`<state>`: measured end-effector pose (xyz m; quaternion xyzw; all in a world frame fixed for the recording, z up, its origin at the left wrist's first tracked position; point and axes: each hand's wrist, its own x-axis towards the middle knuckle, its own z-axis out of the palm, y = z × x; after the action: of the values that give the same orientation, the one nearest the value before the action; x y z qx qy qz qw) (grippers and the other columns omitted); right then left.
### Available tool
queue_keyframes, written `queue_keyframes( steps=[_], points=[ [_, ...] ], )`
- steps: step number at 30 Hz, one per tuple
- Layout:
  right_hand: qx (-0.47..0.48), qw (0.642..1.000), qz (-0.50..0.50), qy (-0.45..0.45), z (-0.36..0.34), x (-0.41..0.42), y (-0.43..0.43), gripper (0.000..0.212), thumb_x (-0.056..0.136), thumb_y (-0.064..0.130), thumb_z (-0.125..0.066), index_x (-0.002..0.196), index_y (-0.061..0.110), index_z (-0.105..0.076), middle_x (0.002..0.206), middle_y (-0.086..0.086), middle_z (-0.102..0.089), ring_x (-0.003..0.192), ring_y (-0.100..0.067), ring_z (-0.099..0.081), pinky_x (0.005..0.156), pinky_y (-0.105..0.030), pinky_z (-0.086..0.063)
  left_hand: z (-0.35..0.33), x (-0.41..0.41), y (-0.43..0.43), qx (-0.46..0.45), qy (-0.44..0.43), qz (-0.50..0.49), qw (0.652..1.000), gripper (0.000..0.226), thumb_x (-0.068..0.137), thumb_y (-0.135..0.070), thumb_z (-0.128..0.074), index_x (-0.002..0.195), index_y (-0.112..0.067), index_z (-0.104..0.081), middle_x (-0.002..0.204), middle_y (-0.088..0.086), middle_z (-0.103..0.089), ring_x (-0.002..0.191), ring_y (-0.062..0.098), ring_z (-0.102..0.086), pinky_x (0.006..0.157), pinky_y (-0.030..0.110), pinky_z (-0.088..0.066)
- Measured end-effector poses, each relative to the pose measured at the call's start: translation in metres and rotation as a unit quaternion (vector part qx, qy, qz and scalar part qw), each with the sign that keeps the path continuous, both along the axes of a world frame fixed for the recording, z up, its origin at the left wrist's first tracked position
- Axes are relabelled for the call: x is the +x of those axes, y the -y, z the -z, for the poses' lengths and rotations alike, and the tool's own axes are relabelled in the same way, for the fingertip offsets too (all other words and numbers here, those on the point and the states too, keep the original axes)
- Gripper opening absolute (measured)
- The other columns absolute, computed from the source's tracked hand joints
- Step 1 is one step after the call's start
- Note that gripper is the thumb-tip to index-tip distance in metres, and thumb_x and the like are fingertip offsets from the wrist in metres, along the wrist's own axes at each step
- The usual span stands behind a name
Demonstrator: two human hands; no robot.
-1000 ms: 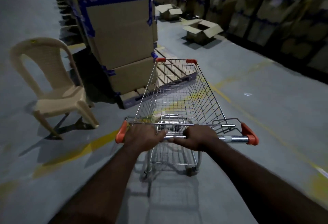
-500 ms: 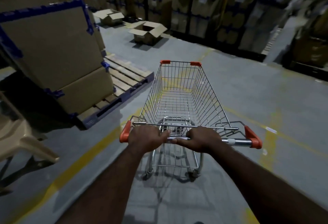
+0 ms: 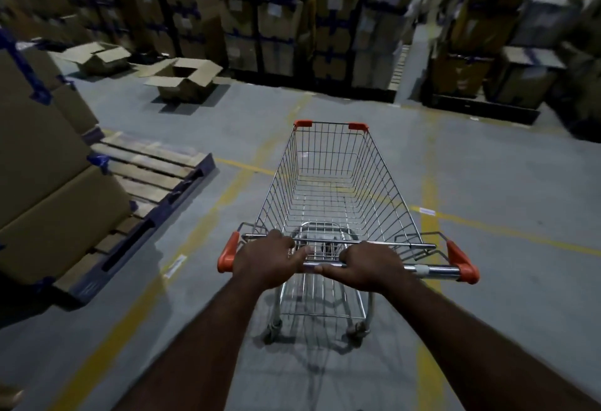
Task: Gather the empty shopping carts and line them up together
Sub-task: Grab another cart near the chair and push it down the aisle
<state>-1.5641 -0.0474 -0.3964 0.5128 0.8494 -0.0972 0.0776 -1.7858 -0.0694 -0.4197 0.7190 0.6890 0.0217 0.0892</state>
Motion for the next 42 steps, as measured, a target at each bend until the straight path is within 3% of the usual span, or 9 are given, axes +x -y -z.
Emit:
queue_keyframes(
  steps=[5,10,17,22,26,30,37,39,42],
  points=[
    [0.001,0.999,0.035,-0.009,0.004,0.041,-0.024,0.090,0.076,0.096,-0.018,0.081,0.020,-0.067,0.069,0.004,-0.057,0.070,-0.018,-0.056,0.066,-0.031,-0.041,-0.001,0.038,-0.041,-0.017,0.003,0.049,0.999,0.070,0.093,-0.077,-0.020,0.126,-0.034,-0.064,0.128,-0.008,-0.060,0.111,0.017,-0.061,0.081,0.036,-0.043],
    [-0.021,0.997,0.073,-0.011,0.006,0.086,-0.048,0.085,0.077,0.095,-0.020,0.081,0.022,-0.063,0.071,0.005,-0.056,0.074,-0.019,-0.056,0.072,-0.033,-0.046,0.003,0.082,-0.080,-0.025,0.003,0.067,0.997,0.081,0.087,-0.083,-0.013,0.123,-0.034,-0.067,0.128,-0.012,-0.062,0.111,0.014,-0.062,0.083,0.036,-0.043],
    [0.017,0.993,0.112,-0.025,0.015,0.146,-0.076,0.106,0.064,0.102,-0.007,0.089,0.020,-0.069,0.082,-0.001,-0.068,0.081,-0.024,-0.064,0.073,-0.034,-0.048,0.002,0.142,-0.130,-0.032,0.007,0.103,0.994,0.083,0.084,-0.085,-0.016,0.132,-0.035,-0.063,0.135,-0.011,-0.062,0.119,0.014,-0.060,0.084,0.037,-0.040],
    [0.015,0.990,0.141,-0.008,0.013,0.182,-0.089,0.098,0.069,0.099,-0.011,0.089,0.021,-0.067,0.088,-0.002,-0.069,0.089,-0.026,-0.065,0.078,-0.036,-0.049,-0.002,0.181,-0.162,-0.033,0.003,0.142,0.989,0.089,0.082,-0.087,-0.013,0.131,-0.034,-0.064,0.131,-0.009,-0.066,0.117,0.015,-0.062,0.086,0.035,-0.044],
    [0.015,0.983,0.180,0.002,0.013,0.209,-0.104,0.094,0.074,0.097,-0.017,0.090,0.020,-0.069,0.082,0.000,-0.066,0.085,-0.024,-0.064,0.076,-0.035,-0.047,-0.003,0.213,-0.193,-0.032,0.009,0.184,0.982,0.073,0.090,-0.081,-0.024,0.134,-0.036,-0.061,0.134,-0.007,-0.065,0.119,0.015,-0.061,0.090,0.037,-0.045],
    [0.024,0.974,0.225,0.005,0.017,0.232,-0.126,0.096,0.072,0.097,-0.013,0.091,0.021,-0.069,0.083,-0.001,-0.067,0.084,-0.024,-0.064,0.075,-0.035,-0.048,0.002,0.244,-0.236,-0.029,0.004,0.233,0.972,0.074,0.090,-0.080,-0.024,0.140,-0.035,-0.056,0.143,-0.007,-0.057,0.125,0.016,-0.057,0.095,0.039,-0.045],
    [0.035,0.944,0.329,0.000,0.015,0.272,-0.157,0.085,0.079,0.093,-0.018,0.090,0.023,-0.066,0.084,0.001,-0.066,0.083,-0.022,-0.064,0.073,-0.033,-0.048,0.004,0.305,-0.308,-0.025,0.000,0.336,0.942,0.081,0.089,-0.080,-0.019,0.145,-0.031,-0.052,0.146,-0.006,-0.049,0.124,0.017,-0.056,0.092,0.038,-0.047],
    [0.046,0.926,0.373,-0.011,0.015,0.284,-0.159,0.078,0.081,0.091,-0.020,0.083,0.026,-0.061,0.081,0.003,-0.063,0.082,-0.021,-0.063,0.075,-0.034,-0.050,0.002,0.324,-0.325,-0.019,0.004,0.365,0.931,0.079,0.091,-0.079,-0.021,0.144,-0.030,-0.052,0.145,-0.006,-0.048,0.124,0.016,-0.056,0.091,0.037,-0.046],
    [0.083,0.893,0.442,0.010,0.016,0.304,-0.155,0.077,0.082,0.090,-0.022,0.089,0.026,-0.063,0.088,0.003,-0.067,0.087,-0.018,-0.066,0.074,-0.031,-0.048,0.000,0.355,-0.346,-0.012,0.022,0.408,0.913,0.076,0.094,-0.076,-0.025,0.144,-0.027,-0.053,0.144,-0.005,-0.048,0.125,0.017,-0.054,0.089,0.036,-0.044]
  ],
)
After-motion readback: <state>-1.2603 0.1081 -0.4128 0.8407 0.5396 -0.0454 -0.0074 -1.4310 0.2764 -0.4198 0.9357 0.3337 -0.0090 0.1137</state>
